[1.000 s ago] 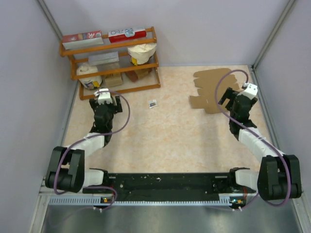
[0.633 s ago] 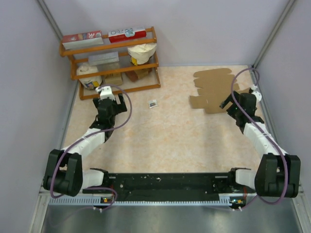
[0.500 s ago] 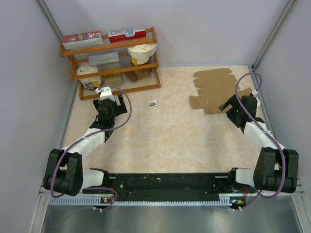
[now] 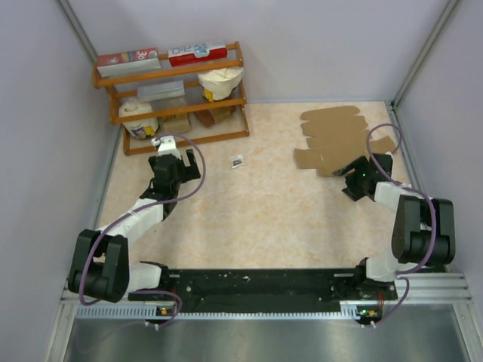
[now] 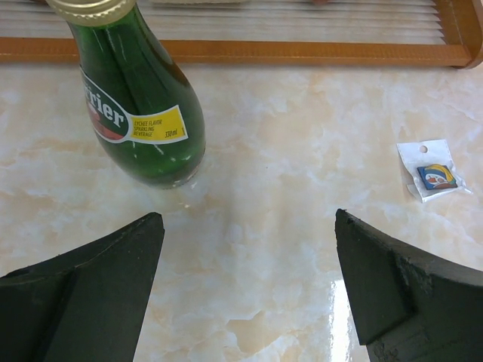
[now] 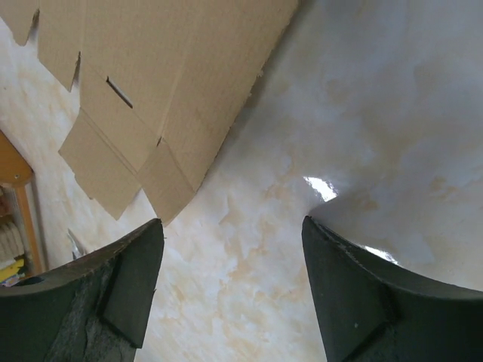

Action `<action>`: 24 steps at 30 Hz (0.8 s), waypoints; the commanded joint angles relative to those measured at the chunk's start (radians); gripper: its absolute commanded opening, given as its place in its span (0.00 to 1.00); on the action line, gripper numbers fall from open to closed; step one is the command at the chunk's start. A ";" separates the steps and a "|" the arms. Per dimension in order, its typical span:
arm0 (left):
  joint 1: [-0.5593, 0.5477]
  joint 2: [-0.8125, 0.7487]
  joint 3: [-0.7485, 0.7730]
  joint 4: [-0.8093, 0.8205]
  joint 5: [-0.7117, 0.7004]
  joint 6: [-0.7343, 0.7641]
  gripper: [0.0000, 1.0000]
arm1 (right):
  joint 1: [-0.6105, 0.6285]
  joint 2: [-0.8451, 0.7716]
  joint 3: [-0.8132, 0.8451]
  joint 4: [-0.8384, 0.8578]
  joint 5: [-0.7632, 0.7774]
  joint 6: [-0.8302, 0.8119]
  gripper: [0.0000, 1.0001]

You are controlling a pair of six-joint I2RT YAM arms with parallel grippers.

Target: Fold the paper box

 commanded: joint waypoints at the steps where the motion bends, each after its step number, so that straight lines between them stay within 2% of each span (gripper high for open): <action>1: 0.000 -0.013 0.021 0.040 0.033 -0.010 0.99 | -0.019 0.043 0.001 0.081 0.026 0.052 0.71; 19: 0.001 -0.029 0.019 0.049 0.068 -0.018 0.99 | -0.067 0.235 0.070 0.150 0.085 0.122 0.55; 24: 0.001 -0.023 0.022 0.051 0.092 -0.028 0.99 | -0.073 0.269 0.085 0.168 0.072 0.125 0.43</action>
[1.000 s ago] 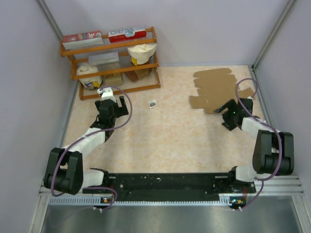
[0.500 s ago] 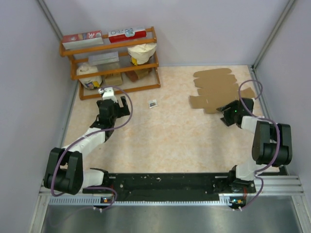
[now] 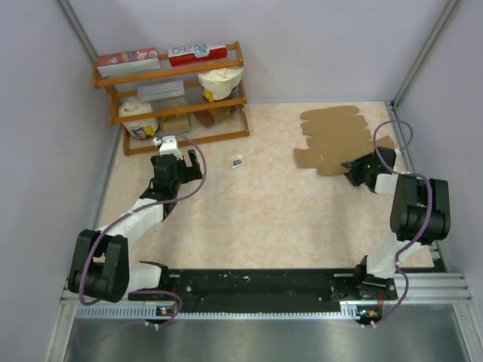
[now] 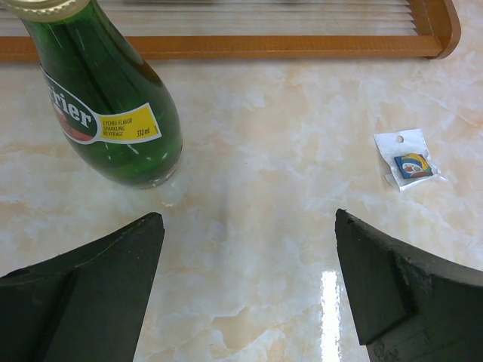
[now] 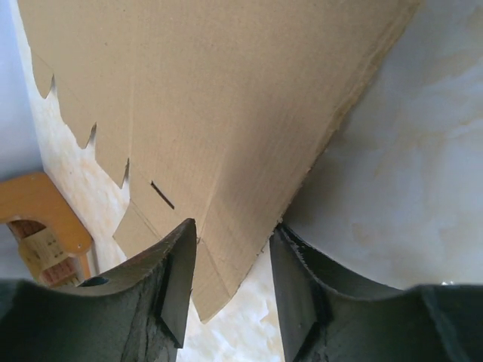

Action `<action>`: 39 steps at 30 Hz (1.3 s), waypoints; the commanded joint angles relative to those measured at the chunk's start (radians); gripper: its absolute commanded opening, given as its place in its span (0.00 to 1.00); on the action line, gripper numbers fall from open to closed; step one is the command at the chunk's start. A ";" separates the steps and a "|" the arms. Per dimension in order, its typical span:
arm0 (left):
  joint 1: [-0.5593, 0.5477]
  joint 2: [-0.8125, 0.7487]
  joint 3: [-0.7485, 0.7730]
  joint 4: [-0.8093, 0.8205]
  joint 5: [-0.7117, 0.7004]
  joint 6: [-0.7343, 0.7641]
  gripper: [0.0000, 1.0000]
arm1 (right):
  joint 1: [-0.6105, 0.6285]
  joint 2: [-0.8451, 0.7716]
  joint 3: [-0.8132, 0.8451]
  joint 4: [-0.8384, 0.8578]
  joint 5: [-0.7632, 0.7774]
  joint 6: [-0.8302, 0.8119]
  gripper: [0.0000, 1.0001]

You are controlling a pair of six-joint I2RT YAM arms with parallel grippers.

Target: Fold the paper box

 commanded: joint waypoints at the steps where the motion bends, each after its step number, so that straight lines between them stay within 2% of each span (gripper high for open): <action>1: 0.000 -0.019 0.022 0.049 0.030 -0.023 0.99 | -0.019 0.061 0.002 -0.048 0.057 -0.015 0.42; 5: 0.001 -0.017 0.021 0.054 0.044 -0.035 0.99 | -0.019 0.071 0.010 -0.047 0.053 -0.015 0.36; 11: 0.001 -0.017 0.021 0.054 0.053 -0.053 0.99 | -0.021 0.092 0.023 -0.022 0.025 -0.021 0.14; 18: 0.003 -0.034 0.005 0.081 0.042 -0.078 0.99 | -0.021 0.098 0.025 0.021 -0.019 -0.053 0.01; 22: 0.003 -0.043 0.013 0.077 0.059 -0.093 0.99 | -0.021 0.060 0.008 0.015 -0.030 -0.068 0.00; 28: 0.003 -0.051 0.030 0.074 0.149 -0.130 0.99 | -0.021 -0.084 -0.036 -0.059 -0.046 -0.096 0.00; 30: 0.003 -0.054 0.038 0.074 0.179 -0.138 0.99 | -0.021 -0.147 -0.059 -0.115 -0.047 -0.116 0.00; 33: 0.003 -0.057 0.044 0.072 0.234 -0.138 0.99 | -0.021 -0.219 -0.044 -0.287 -0.041 -0.171 0.00; 39: 0.003 -0.048 0.056 0.074 0.289 -0.136 0.99 | -0.021 -0.337 -0.082 -0.448 -0.082 -0.272 0.00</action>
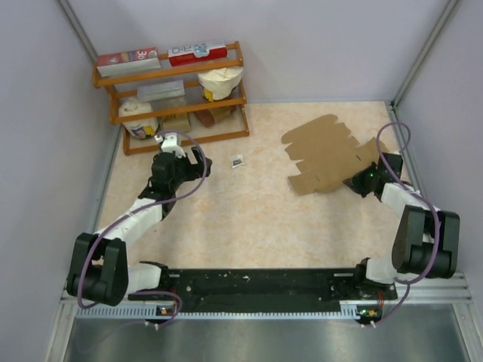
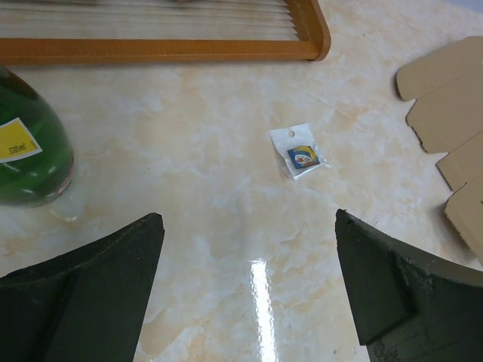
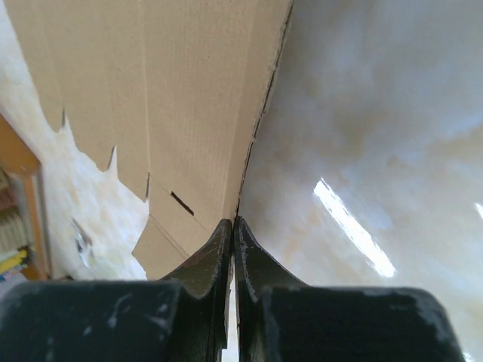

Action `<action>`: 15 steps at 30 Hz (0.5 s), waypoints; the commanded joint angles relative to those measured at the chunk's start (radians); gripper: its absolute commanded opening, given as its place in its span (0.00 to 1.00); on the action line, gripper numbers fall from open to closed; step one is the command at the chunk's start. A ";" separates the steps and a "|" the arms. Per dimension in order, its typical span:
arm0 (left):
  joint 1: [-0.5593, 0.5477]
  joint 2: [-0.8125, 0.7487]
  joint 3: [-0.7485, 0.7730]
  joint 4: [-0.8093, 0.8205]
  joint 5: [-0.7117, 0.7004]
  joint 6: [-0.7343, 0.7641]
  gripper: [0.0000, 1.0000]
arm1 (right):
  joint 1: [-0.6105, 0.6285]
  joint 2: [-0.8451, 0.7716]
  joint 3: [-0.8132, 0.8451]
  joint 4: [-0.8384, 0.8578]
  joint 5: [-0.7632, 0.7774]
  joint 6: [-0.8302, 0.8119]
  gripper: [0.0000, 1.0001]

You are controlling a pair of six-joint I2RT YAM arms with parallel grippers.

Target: Fold the paper box

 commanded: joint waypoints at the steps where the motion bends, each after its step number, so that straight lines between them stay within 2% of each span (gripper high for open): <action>1: 0.003 -0.023 0.045 0.049 0.068 -0.004 0.99 | -0.007 -0.098 -0.029 -0.193 -0.027 -0.120 0.00; 9: 0.003 -0.013 0.050 0.061 0.120 0.008 0.99 | -0.006 -0.251 0.043 -0.474 -0.038 -0.322 0.00; 15: 0.003 -0.005 0.056 0.064 0.148 0.008 0.99 | 0.014 -0.270 0.184 -0.633 -0.049 -0.452 0.00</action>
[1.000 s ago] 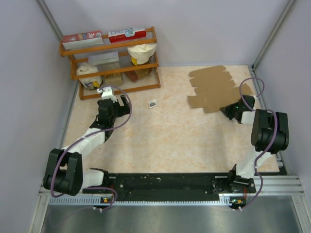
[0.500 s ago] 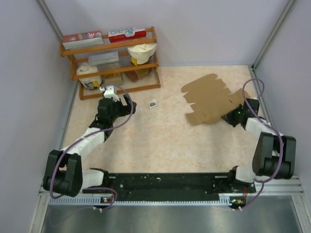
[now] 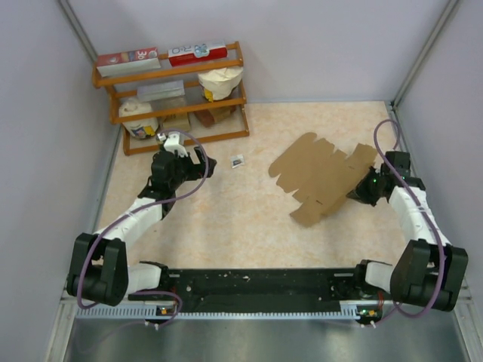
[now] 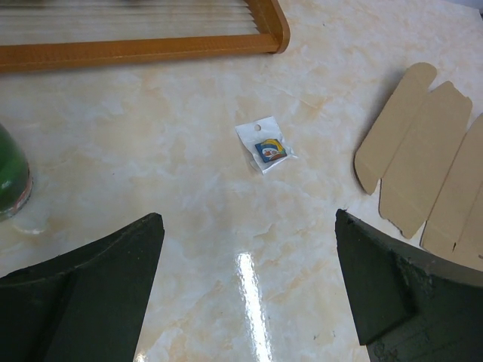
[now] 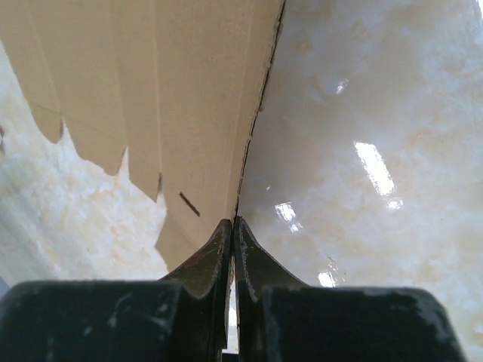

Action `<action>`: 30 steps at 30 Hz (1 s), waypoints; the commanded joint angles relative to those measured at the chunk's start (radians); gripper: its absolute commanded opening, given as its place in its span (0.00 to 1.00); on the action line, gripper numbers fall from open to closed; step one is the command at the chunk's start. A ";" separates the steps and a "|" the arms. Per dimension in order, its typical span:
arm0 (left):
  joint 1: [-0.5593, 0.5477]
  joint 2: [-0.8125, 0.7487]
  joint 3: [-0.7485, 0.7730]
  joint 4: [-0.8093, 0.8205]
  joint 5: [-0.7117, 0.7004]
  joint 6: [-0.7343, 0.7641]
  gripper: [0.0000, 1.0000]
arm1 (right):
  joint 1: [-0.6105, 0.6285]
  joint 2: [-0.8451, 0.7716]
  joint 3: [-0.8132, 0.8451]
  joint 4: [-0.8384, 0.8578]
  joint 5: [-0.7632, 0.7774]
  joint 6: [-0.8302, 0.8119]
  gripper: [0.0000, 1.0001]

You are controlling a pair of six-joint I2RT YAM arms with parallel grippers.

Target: Fold the paper box

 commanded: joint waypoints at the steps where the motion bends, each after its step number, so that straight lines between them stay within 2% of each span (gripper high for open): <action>1: 0.002 -0.012 0.040 0.063 0.035 0.005 0.99 | 0.014 -0.011 0.150 -0.154 -0.018 -0.153 0.00; 5: 0.002 -0.024 0.046 0.067 0.046 0.004 0.99 | 0.064 0.062 0.255 -0.228 -0.046 -0.233 0.00; 12: 0.002 -0.047 0.052 0.046 0.061 0.008 0.99 | 0.333 0.219 0.457 -0.407 0.060 -0.318 0.00; 23: 0.002 -0.067 0.066 0.026 0.089 -0.002 0.99 | 0.391 0.254 0.618 -0.582 0.198 -0.424 0.00; 30: 0.002 -0.065 0.107 0.015 0.133 -0.011 0.99 | 0.601 0.415 0.814 -0.685 0.290 -0.494 0.00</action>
